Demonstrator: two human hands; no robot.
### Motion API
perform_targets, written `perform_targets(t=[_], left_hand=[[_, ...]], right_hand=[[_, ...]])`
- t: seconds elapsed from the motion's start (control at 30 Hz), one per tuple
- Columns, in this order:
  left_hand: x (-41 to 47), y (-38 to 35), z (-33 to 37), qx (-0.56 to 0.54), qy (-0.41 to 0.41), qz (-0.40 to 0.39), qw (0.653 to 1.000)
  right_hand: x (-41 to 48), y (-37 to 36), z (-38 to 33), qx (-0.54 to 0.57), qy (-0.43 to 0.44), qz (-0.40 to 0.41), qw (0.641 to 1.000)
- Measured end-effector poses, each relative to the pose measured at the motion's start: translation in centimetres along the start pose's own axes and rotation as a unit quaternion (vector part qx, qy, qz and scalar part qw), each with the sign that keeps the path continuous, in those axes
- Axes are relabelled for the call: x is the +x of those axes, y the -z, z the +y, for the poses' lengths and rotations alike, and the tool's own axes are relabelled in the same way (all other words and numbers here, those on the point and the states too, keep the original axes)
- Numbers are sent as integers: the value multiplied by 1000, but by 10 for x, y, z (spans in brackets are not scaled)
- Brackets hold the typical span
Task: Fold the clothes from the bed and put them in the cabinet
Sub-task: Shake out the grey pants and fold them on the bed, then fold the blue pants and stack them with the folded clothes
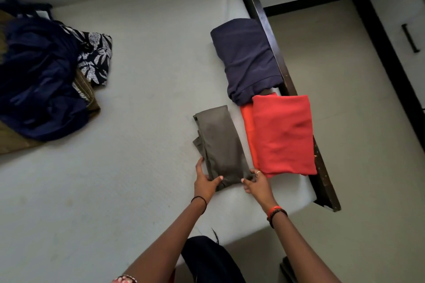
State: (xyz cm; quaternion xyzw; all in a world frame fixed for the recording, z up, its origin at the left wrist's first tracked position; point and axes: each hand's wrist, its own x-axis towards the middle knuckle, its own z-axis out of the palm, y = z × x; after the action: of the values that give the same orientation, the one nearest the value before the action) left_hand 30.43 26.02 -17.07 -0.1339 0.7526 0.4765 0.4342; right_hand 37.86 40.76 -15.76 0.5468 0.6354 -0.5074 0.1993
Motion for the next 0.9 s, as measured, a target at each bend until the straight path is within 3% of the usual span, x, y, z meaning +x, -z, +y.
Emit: perform_targets(t=[0.1,0.2,0.43,0.63,0.9], left_hand=[[-1,12,0,29,9,-35,999],[-7,37,7,53,30,-35,998],[-17,131,26,114,-12,17,993],[-4,249,45,104,-78,188,974],[43,369,57,69,-97,381,917]], right_hand=[[-9,-3,-4,-45,-8,58,997],[-31,-5,-13,-156,47,103,981],[-54,-29,-68,-260,164,72,949],[-60,-108,-168,-232,258,-3,938],[-64,-256,-274,-286,379,-105,874]])
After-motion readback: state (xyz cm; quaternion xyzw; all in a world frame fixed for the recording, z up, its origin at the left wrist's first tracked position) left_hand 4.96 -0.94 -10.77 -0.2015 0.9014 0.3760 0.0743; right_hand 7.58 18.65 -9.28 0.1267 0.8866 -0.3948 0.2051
